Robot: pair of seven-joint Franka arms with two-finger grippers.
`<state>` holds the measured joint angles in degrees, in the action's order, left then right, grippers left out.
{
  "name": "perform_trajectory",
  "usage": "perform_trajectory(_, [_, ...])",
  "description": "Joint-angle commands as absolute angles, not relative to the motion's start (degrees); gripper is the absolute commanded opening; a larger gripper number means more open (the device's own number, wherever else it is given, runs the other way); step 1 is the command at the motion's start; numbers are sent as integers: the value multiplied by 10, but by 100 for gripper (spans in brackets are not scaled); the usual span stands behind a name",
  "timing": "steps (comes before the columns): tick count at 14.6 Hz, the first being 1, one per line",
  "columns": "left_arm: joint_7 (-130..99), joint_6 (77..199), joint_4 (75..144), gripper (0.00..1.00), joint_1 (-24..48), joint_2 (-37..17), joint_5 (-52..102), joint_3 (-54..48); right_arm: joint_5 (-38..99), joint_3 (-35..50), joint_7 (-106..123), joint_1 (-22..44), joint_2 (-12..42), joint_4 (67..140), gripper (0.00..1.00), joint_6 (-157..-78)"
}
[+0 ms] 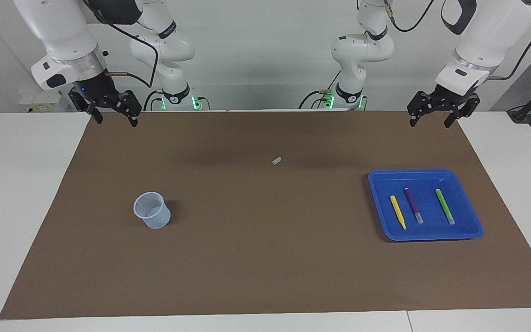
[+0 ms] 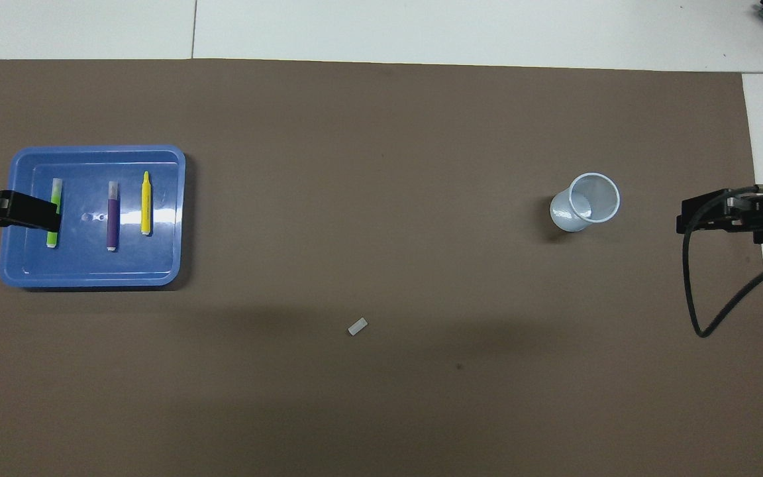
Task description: Right arm passes pens to left for tray arrangement
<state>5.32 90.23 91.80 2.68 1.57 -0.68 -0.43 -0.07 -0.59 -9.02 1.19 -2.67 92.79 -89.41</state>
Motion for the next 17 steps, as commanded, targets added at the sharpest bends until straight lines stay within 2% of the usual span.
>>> perform_trajectory(1, [50,918,932,100,35,21,1,3,11,-10,-81,12,-34,935,100,-892])
perform_trajectory(17, [49,919,931,100,35,21,18,5,11,-10,-81,12,-34,935,100,-892])
